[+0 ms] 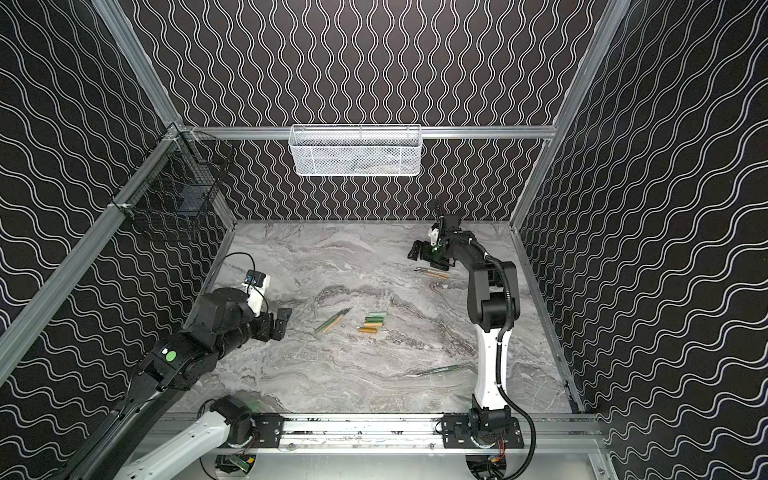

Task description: Insert the pens into the pen caps

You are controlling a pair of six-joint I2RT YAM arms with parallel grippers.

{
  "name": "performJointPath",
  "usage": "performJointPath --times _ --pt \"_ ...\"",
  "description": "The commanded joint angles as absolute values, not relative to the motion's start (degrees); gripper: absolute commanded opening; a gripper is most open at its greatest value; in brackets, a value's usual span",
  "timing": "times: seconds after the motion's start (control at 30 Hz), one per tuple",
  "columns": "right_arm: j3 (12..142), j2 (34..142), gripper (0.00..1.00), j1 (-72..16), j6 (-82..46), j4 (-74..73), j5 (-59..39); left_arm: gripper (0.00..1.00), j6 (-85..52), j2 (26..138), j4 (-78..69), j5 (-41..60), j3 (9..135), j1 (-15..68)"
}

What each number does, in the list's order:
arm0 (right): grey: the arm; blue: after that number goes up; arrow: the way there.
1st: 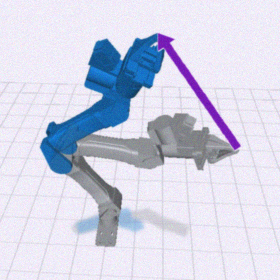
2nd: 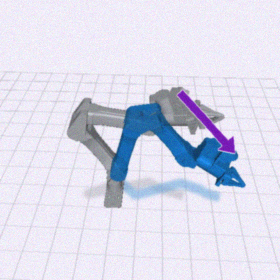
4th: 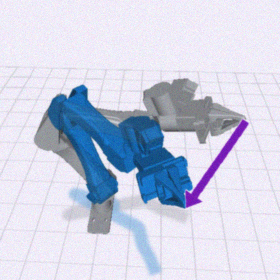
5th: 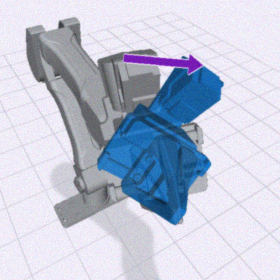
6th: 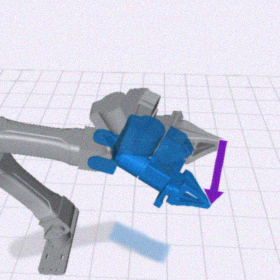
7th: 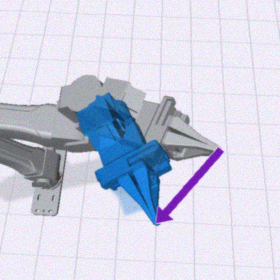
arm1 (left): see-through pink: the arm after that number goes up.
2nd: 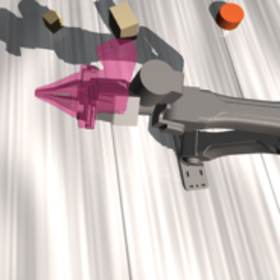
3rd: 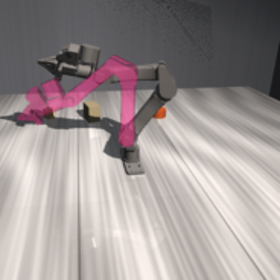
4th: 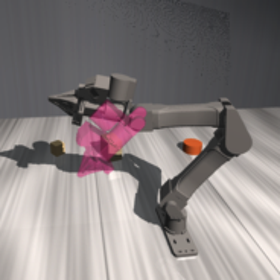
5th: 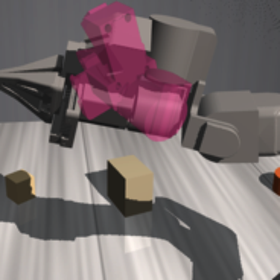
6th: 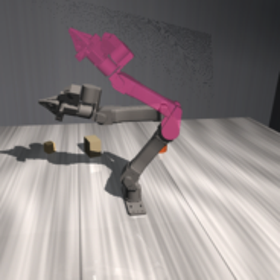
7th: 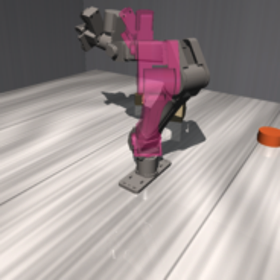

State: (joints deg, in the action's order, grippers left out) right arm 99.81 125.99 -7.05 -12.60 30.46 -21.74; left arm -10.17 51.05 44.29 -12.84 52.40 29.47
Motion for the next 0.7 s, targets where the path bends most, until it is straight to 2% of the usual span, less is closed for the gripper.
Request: performJointPath --times 0.0,0.2,0.47,0.53,0.67 --pt "97.9 121.8 0.99 -7.7 -12.2 30.7 -21.2 0.99 -9.5 51.1 42.7 -12.1 52.4 29.5" --pt "92.1 112.0 1.0 -12.7 -12.9 37.1 -13.9 0.99 -9.6 51.3 42.6 -11.9 52.4 29.5" --pt "78.5 101.6 1.0 -34.8 -14.8 54.6 8.1 0.99 -9.5 51.6 42.5 -10.8 52.5 29.5" --pt "75.4 99.8 0.99 -39.7 -14.9 56.1 9.2 0.99 -9.6 51.4 42.7 -10.7 52.4 29.5" --pt "69.7 97.4 0.97 -47.9 -12.1 50.9 4.7 0.99 -9.6 50.7 42.5 -10.4 52.4 29.5"
